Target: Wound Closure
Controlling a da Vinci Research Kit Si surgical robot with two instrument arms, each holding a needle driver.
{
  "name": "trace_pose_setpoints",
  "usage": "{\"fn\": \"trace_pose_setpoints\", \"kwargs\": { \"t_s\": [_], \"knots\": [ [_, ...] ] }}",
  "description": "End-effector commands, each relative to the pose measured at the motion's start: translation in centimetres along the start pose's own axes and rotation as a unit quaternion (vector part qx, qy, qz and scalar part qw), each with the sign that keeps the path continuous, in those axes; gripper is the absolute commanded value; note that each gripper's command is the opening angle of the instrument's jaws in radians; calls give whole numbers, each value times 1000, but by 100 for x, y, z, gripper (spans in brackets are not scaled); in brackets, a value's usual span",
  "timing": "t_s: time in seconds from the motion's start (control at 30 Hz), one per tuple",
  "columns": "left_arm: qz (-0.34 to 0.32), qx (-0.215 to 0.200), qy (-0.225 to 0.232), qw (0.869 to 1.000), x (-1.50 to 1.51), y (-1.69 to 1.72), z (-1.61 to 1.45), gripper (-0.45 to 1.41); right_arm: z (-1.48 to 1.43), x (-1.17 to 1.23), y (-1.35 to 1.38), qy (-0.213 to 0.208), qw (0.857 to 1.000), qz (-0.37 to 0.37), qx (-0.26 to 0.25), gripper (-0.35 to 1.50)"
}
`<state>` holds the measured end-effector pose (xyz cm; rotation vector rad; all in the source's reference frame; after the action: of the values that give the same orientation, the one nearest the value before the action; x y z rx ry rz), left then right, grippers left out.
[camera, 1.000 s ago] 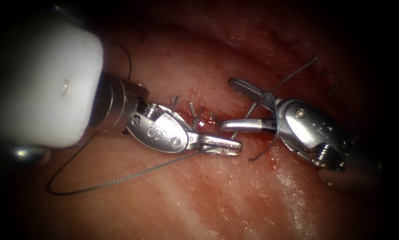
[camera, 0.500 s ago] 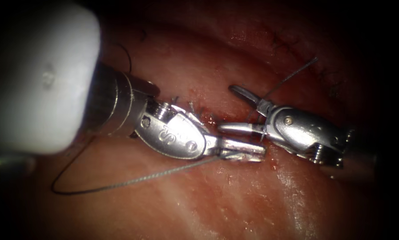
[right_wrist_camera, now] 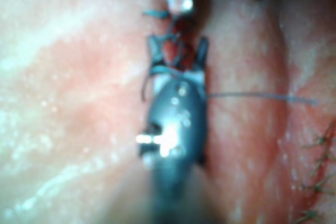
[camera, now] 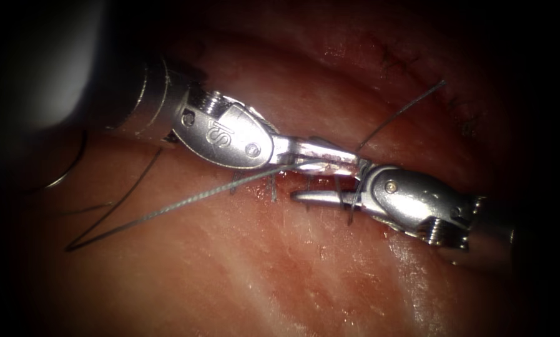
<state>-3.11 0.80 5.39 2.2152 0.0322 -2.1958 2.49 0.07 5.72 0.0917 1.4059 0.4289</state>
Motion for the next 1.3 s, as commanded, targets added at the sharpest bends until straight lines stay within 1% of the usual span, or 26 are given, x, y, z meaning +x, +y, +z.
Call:
{"fn": "trace_pose_setpoints", "kwargs": {
  "t_s": [0.03, 0.27, 0.57, 0.7, 0.9, 1.13, 1.3],
  "knots": [
    [-2, 2, -1, 1000, -15, -3, 2, -45, 8, -4, -10, 4, 1000, 1, 9, 59],
    [-2, 4, -6, 1000, -39, -24, -6, -45, 8, -1, -24, 7, 1000, -1, 22, 56],
    [-5, 8, -9, 1000, -71, -29, -1, -45, 7, 2, -31, 18, 999, -1, 46, 51],
    [-7, 9, -10, 1000, -76, -30, 2, -45, 7, 2, -34, 24, 998, -3, 60, 49],
    [-7, 7, -6, 1000, -75, -31, 5, -45, 9, 4, -38, 26, 997, -3, 68, 49],
    [-4, 7, -4, 1000, -85, -33, 7, -45, 6, 12, -49, 76, 994, -5, 75, 49],
    [-3, 7, -3, 1000, -93, -27, 9, -45, 3, 17, -50, 101, 992, 3, 68, 49]
  ]
}}
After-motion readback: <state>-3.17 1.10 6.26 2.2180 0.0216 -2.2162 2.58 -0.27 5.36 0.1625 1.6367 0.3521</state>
